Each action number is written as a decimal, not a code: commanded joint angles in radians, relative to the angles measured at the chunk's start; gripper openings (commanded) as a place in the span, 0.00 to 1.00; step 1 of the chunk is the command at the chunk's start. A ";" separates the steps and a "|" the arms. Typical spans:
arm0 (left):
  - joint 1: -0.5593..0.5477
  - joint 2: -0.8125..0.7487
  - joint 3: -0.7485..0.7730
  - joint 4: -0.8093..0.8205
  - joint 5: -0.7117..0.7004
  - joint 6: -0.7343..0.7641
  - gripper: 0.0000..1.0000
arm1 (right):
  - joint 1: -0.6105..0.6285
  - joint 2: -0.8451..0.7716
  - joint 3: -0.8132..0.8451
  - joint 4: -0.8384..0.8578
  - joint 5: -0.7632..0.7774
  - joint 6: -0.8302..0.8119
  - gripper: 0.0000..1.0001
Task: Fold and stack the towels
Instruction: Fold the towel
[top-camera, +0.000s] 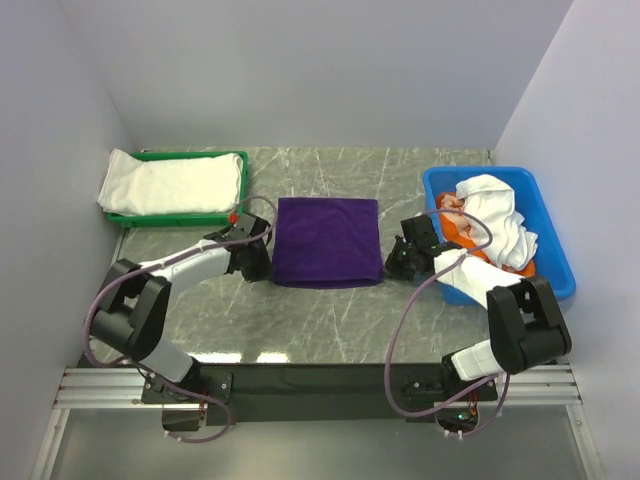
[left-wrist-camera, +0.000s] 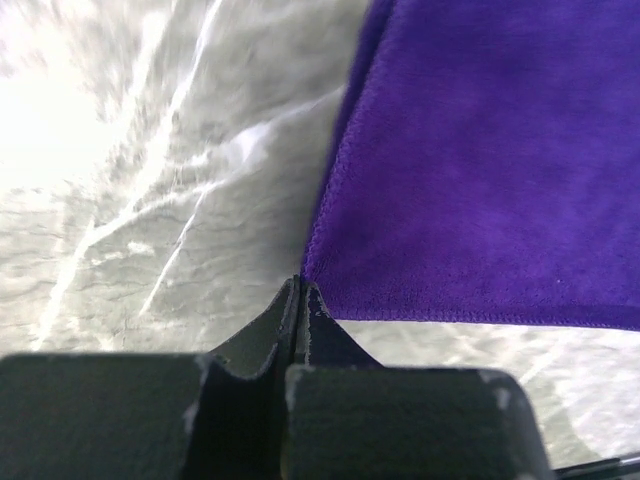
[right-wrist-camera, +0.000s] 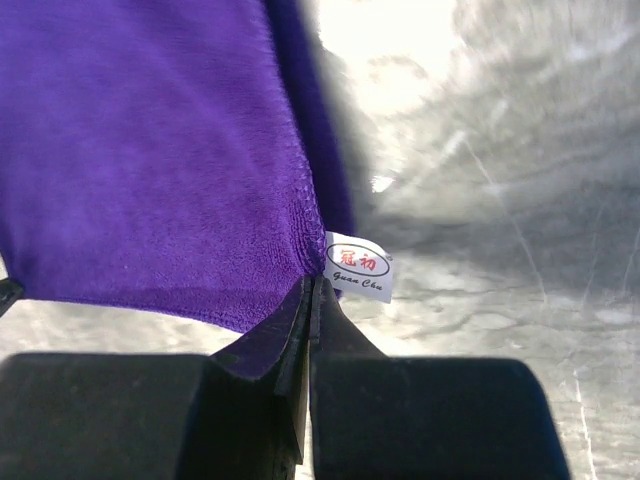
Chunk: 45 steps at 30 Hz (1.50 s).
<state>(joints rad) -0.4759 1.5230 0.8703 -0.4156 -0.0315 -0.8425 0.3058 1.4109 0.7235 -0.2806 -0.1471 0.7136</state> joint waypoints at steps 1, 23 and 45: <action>-0.007 0.035 -0.034 0.047 0.007 -0.027 0.01 | 0.009 0.048 -0.029 0.009 0.032 0.009 0.00; -0.067 -0.102 -0.090 -0.018 0.001 -0.059 0.40 | 0.045 -0.088 -0.007 -0.126 0.141 -0.077 0.42; -0.099 0.233 0.251 -0.002 0.080 0.075 0.37 | 0.010 0.422 0.474 0.196 0.116 -0.036 0.31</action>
<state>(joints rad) -0.5648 1.7573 1.1484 -0.4217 -0.0017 -0.8021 0.3428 1.7893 1.1496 -0.1368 -0.0345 0.6292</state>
